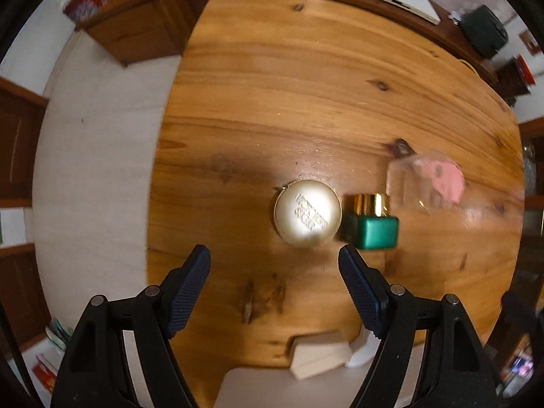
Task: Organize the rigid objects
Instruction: 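Move the left tool to the gold tin while the right approaches the green jar, then grasp the gold round tin with the left tool while the right grasps the green jar, then carry the gold tin and green jar over the tray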
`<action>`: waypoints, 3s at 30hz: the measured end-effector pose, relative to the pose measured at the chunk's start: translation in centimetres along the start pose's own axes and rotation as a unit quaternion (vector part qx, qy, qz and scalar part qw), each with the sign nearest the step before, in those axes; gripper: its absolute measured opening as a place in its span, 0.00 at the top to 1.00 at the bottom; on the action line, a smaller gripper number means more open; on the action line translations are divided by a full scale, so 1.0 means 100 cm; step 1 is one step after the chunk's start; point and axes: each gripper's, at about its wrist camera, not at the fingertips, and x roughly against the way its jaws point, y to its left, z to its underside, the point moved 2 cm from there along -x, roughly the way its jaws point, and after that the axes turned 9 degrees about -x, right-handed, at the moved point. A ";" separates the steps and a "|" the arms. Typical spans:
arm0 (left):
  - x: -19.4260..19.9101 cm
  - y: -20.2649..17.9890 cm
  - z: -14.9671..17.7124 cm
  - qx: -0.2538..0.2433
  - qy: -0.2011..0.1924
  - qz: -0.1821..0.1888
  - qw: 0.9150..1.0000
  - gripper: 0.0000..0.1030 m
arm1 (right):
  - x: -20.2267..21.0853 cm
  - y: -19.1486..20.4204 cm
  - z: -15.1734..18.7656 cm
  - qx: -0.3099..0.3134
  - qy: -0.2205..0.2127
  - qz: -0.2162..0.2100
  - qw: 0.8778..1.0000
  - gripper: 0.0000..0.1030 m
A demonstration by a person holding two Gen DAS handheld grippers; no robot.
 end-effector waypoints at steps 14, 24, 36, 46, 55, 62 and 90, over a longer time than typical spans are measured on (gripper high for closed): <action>-0.033 -0.001 -0.018 0.022 0.012 0.009 1.000 0.22 | -0.038 0.006 -0.009 0.010 0.024 -0.001 1.000 0.28; -0.035 0.002 -0.014 0.019 -0.008 -0.008 1.000 0.43 | -0.055 0.024 -0.011 0.024 0.020 0.009 0.999 0.28; -0.031 0.051 0.004 0.065 -0.001 0.026 0.998 0.43 | -0.089 0.043 -0.038 -0.004 0.018 0.016 1.000 0.28; -0.001 0.069 0.024 0.074 -0.026 0.042 0.996 0.43 | -0.117 0.056 -0.043 -0.008 0.031 0.058 0.998 0.39; 0.027 0.064 0.046 0.057 -0.046 0.048 0.996 0.43 | -0.124 0.067 -0.047 0.010 0.027 0.083 0.996 0.61; 0.069 0.052 0.073 0.025 -0.065 0.061 0.996 0.43 | -0.088 0.062 -0.029 0.006 0.019 0.052 0.998 0.61; 0.102 -0.043 0.214 -0.226 -0.105 0.007 0.969 0.43 | 0.036 0.027 0.198 0.014 -0.012 0.009 1.000 0.61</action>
